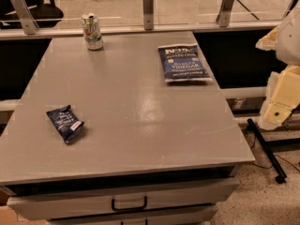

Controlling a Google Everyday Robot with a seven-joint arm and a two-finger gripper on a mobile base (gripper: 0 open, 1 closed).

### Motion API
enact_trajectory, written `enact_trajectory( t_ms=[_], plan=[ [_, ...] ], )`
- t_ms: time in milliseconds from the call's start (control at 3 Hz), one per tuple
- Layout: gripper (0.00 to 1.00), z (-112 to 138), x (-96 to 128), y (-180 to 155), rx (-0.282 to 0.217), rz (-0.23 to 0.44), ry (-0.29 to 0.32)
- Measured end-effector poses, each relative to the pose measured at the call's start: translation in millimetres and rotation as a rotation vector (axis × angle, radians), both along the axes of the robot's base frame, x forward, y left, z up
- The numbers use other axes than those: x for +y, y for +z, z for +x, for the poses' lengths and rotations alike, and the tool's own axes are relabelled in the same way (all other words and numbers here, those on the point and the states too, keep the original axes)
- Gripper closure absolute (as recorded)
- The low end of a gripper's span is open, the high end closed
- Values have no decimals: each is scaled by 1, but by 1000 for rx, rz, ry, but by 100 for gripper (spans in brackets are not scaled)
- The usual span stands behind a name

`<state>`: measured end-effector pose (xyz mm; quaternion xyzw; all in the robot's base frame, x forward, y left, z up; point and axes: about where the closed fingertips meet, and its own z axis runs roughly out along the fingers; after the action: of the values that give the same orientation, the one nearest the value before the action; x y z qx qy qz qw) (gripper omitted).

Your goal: Move blue chip bag near rxbar blueberry

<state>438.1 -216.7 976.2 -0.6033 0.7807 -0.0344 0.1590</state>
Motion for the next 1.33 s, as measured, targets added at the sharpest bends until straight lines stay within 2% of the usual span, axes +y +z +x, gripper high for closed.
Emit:
enact_trajectory(
  t_ms=[333,667,1000,1333],
  plan=[
    [0,0,0,0,0,0,0],
    [0,11,6,-4,-20,24,7],
    [0,57,17,-27,-45,88,-24],
    [0,129,30,-58,-69,192,-84]
  ],
)
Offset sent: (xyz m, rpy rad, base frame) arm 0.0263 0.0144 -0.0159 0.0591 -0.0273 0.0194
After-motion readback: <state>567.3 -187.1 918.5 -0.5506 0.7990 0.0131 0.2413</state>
